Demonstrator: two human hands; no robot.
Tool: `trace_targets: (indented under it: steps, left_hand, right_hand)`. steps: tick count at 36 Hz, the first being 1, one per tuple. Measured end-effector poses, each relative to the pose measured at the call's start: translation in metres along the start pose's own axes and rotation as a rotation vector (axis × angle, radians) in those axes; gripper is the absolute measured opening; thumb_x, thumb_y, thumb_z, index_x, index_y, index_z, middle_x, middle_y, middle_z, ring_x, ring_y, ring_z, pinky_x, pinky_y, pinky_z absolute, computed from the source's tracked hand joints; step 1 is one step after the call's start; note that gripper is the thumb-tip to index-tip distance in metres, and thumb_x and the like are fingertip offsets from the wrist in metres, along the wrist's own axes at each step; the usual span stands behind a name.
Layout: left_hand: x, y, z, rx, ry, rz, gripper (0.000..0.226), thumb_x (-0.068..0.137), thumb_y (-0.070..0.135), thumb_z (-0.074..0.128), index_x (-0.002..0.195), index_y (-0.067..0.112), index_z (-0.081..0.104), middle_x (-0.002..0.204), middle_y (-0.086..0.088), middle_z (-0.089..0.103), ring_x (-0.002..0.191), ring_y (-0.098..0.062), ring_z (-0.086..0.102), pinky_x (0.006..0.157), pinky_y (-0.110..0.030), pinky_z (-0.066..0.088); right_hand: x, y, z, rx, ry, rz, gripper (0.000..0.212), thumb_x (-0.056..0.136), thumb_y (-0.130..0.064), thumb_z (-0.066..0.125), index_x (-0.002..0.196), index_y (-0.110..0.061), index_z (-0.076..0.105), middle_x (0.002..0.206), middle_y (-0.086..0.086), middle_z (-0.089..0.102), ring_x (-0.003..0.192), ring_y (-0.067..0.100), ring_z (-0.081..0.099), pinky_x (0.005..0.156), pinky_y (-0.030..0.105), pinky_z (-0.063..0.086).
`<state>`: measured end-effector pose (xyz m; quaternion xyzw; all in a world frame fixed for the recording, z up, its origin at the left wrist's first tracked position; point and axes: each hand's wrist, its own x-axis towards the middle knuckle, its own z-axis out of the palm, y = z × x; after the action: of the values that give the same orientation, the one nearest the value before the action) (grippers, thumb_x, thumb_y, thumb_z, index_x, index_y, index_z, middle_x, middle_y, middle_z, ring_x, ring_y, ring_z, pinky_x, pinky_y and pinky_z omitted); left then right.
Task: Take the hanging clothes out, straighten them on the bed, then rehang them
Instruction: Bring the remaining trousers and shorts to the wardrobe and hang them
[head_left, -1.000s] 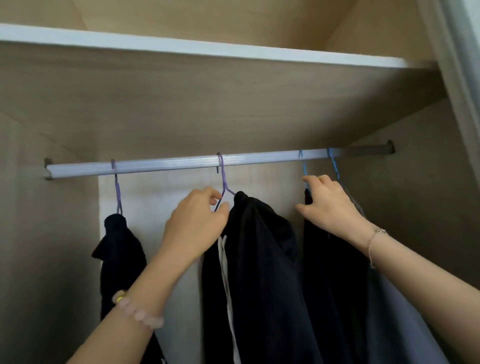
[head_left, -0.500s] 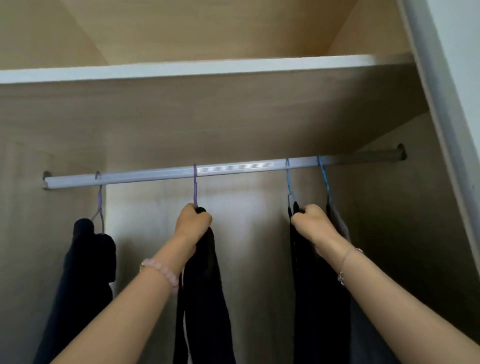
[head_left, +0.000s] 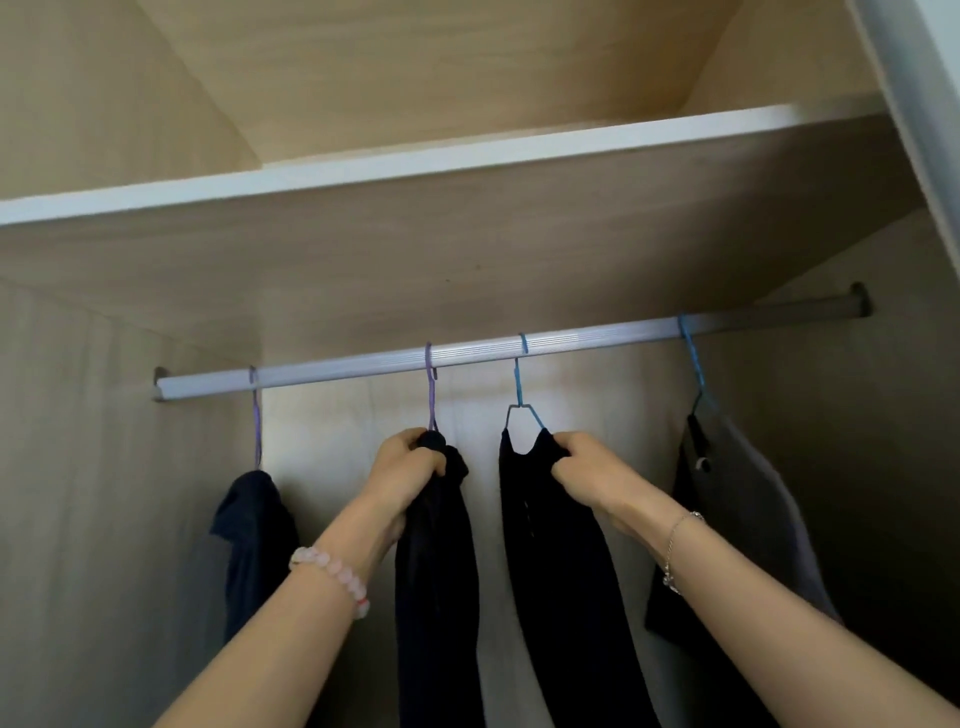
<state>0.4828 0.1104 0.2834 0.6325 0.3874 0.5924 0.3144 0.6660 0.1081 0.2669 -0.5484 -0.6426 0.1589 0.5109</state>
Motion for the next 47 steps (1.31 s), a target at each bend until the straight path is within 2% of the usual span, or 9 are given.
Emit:
trace_targets:
  steps: [3, 10, 15, 18, 22, 25, 28, 39, 47]
  left_hand:
    - [0.003, -0.004, -0.002, -0.015, -0.012, 0.003, 0.033, 0.078, -0.015, 0.043, 0.104, -0.001, 0.058, 0.07, -0.01, 0.055, 0.059, -0.021, 0.053, 0.038, -0.011, 0.043]
    - [0.007, -0.011, 0.004, -0.034, 0.015, 0.05, 0.03, 0.081, -0.016, 0.038, 0.077, 0.011, 0.052, 0.066, -0.008, 0.053, 0.057, -0.019, 0.049, 0.05, -0.021, 0.043]
    - [0.016, -0.021, 0.009, -0.003, 0.09, 0.078, 0.025, 0.08, -0.012, 0.037, 0.091, -0.001, 0.058, 0.062, -0.01, 0.052, 0.055, -0.023, 0.048, 0.055, -0.026, 0.039]
    - [0.022, -0.026, 0.007, 0.008, 0.101, 0.091, 0.025, 0.081, -0.012, 0.039, 0.094, -0.005, 0.059, 0.062, -0.011, 0.051, 0.055, -0.023, 0.048, 0.055, -0.027, 0.039]
    - [0.024, -0.026, -0.005, 0.038, 0.09, 0.123, 0.025, 0.08, -0.016, 0.038, 0.077, -0.001, 0.058, 0.047, -0.002, 0.056, 0.045, -0.014, 0.053, 0.042, -0.017, 0.041]
    - [0.022, -0.022, -0.013, 0.055, 0.084, 0.132, 0.037, 0.078, -0.021, 0.036, 0.06, 0.007, 0.052, 0.027, 0.01, 0.049, 0.027, 0.001, 0.047, 0.032, -0.008, 0.035]
    - [0.018, -0.018, -0.016, 0.048, 0.083, 0.121, 0.038, 0.078, -0.022, 0.033, 0.06, 0.006, 0.05, 0.025, 0.009, 0.046, 0.024, 0.001, 0.045, 0.03, -0.009, 0.033]
    - [0.018, -0.021, -0.026, 0.045, 0.123, 0.117, 0.035, 0.079, -0.017, 0.035, 0.061, 0.008, 0.051, 0.029, 0.006, 0.048, 0.047, -0.02, 0.044, 0.032, -0.01, 0.034]
    - [0.021, -0.024, -0.028, 0.068, 0.153, 0.112, 0.033, 0.082, -0.015, 0.034, 0.065, 0.008, 0.051, 0.058, -0.01, 0.05, 0.052, -0.023, 0.045, 0.052, -0.026, 0.038]
  right_hand:
    - [0.0, -0.002, 0.007, 0.008, -0.007, -0.01, 0.033, 0.089, 0.01, 0.033, 0.099, -0.002, 0.062, 0.086, 0.013, 0.056, 0.066, 0.02, 0.053, 0.049, 0.022, 0.04]
    - [-0.002, -0.003, 0.009, -0.023, 0.008, -0.019, 0.032, 0.094, 0.003, 0.038, 0.116, 0.016, 0.057, 0.087, 0.012, 0.057, 0.068, 0.018, 0.053, 0.056, 0.026, 0.041]
    - [-0.012, -0.013, -0.003, -0.233, 0.05, -0.049, 0.028, 0.101, -0.02, 0.044, 0.089, -0.002, 0.061, 0.085, 0.01, 0.06, 0.084, 0.024, 0.057, 0.069, 0.031, 0.036]
    - [-0.031, -0.024, -0.026, -0.496, 0.237, -0.108, 0.04, 0.105, -0.033, 0.041, 0.117, -0.007, 0.068, 0.114, 0.016, 0.071, 0.11, 0.035, 0.063, 0.082, 0.035, 0.044]
    - [-0.047, -0.021, -0.066, -0.863, 0.571, -0.083, 0.043, 0.1, -0.03, 0.05, 0.139, -0.013, 0.054, 0.142, 0.012, 0.056, 0.133, 0.035, 0.049, 0.108, 0.044, 0.042]
    - [-0.049, -0.009, -0.093, -0.911, 0.476, 0.246, 0.05, 0.099, -0.027, 0.054, 0.145, -0.01, 0.044, 0.145, 0.014, 0.047, 0.137, 0.035, 0.043, 0.111, 0.049, 0.038]
    - [-0.053, 0.005, -0.105, -0.914, 0.357, 0.418, 0.038, 0.101, -0.02, 0.049, 0.138, -0.01, 0.051, 0.126, 0.013, 0.058, 0.123, 0.033, 0.056, 0.089, 0.04, 0.046]
    - [-0.034, 0.031, -0.108, -0.74, 0.245, 0.2, 0.022, 0.094, -0.005, 0.046, 0.109, -0.003, 0.062, 0.127, 0.022, 0.065, 0.116, 0.038, 0.063, 0.082, 0.033, 0.046]
    - [-0.04, 0.031, -0.101, -0.671, 0.227, 0.092, 0.035, 0.093, -0.003, 0.044, 0.12, -0.007, 0.065, 0.126, 0.02, 0.067, 0.119, 0.038, 0.062, 0.092, 0.038, 0.051]
